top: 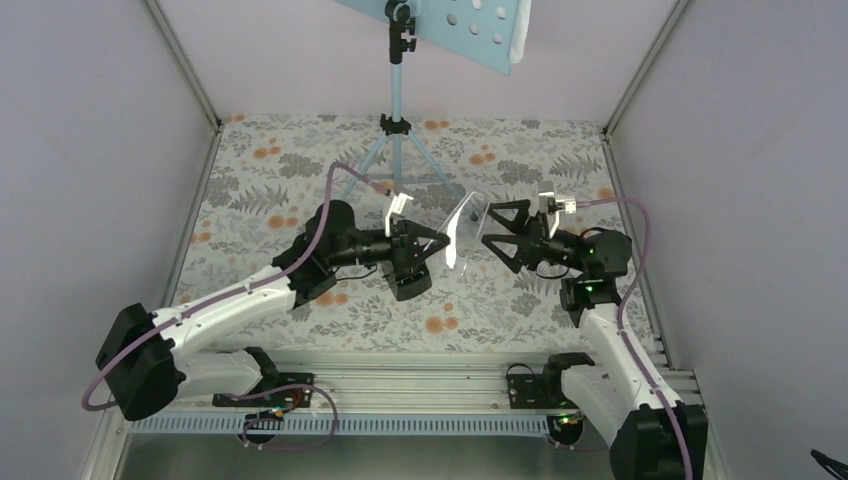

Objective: Pack up the instrument practice props

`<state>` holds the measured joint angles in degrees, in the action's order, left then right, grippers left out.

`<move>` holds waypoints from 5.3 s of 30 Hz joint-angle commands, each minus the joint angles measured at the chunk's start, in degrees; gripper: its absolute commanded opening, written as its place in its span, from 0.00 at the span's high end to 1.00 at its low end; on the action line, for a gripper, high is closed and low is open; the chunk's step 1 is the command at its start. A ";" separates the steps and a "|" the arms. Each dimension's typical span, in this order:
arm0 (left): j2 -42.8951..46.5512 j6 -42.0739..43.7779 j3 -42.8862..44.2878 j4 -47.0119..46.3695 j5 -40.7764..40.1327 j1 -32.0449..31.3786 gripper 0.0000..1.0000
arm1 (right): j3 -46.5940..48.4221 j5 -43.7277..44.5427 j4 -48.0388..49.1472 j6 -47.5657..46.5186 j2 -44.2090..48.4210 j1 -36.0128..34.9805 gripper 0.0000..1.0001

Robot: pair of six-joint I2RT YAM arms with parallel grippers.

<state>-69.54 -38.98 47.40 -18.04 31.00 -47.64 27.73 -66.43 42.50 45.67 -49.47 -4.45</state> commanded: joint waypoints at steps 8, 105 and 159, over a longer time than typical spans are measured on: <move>4.78 -7.80 -4.70 -23.64 20.71 -0.17 0.98 | 5.89 -2.89 46.60 27.40 -6.27 -14.07 0.00; -10.30 -2.12 -30.46 -27.72 -6.41 2.32 0.01 | 0.84 54.60 -40.78 -26.69 9.76 -33.87 0.71; -16.25 29.16 9.47 28.84 21.28 20.83 0.61 | -3.97 81.77 -11.82 -43.02 -9.32 -52.68 0.69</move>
<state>-84.29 -12.01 57.21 11.62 49.82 -26.76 24.64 13.82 22.26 8.03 -57.74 -56.60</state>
